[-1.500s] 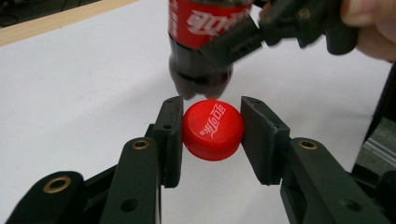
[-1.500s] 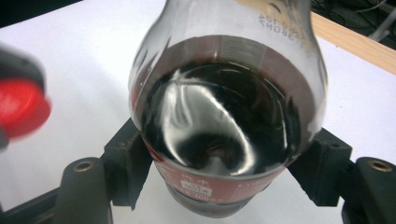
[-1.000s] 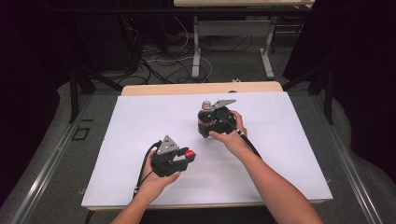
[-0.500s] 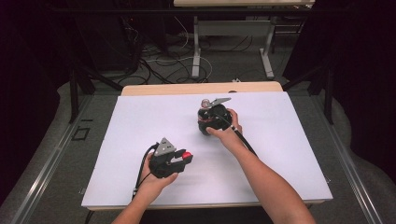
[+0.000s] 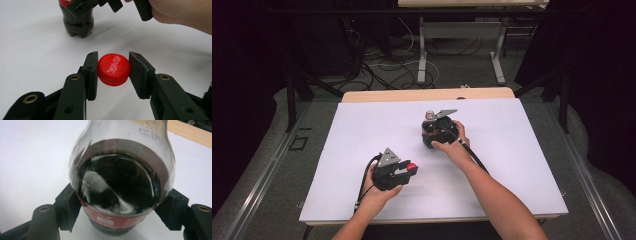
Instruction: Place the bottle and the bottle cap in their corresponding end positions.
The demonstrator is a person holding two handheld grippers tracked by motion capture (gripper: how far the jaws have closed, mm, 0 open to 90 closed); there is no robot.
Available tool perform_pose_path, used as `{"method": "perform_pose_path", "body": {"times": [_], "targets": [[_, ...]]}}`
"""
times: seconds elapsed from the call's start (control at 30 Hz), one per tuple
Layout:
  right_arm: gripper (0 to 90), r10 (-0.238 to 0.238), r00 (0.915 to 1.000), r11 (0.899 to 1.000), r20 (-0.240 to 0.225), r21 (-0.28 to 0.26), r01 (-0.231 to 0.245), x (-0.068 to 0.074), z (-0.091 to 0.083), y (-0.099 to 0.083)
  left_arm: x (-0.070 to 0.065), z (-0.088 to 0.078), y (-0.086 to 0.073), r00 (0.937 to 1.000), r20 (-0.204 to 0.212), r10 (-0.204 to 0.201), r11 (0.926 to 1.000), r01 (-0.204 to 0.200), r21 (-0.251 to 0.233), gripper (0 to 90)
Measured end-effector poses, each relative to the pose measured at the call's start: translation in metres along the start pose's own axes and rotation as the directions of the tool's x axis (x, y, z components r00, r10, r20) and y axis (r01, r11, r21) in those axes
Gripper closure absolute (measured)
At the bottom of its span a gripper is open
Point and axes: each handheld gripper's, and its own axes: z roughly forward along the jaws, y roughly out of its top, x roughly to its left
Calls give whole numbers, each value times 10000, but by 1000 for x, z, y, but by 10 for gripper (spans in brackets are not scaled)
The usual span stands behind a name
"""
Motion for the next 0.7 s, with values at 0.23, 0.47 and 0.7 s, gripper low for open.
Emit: {"method": "perform_pose_path", "body": {"times": [0.23, 0.47, 0.7], "targets": [[280, -79, 9999, 9993, -84, -360, 75, -1, 0, -5, 2, 2, 1, 10000, 11, 89, 9999, -89, 113, 613], [252, 105, 9998, 9993, -164, -346, -111, -3, 0, -5, 2, 9, 1, 9999, 104, -26, 9999, 25, 101, 613], [149, 425, 9985, 9973, -357, -584, -446, -5, -8, -5, 0, 34, 4, 9991, 414, 73, 9991, -90, 414, 612]]}}
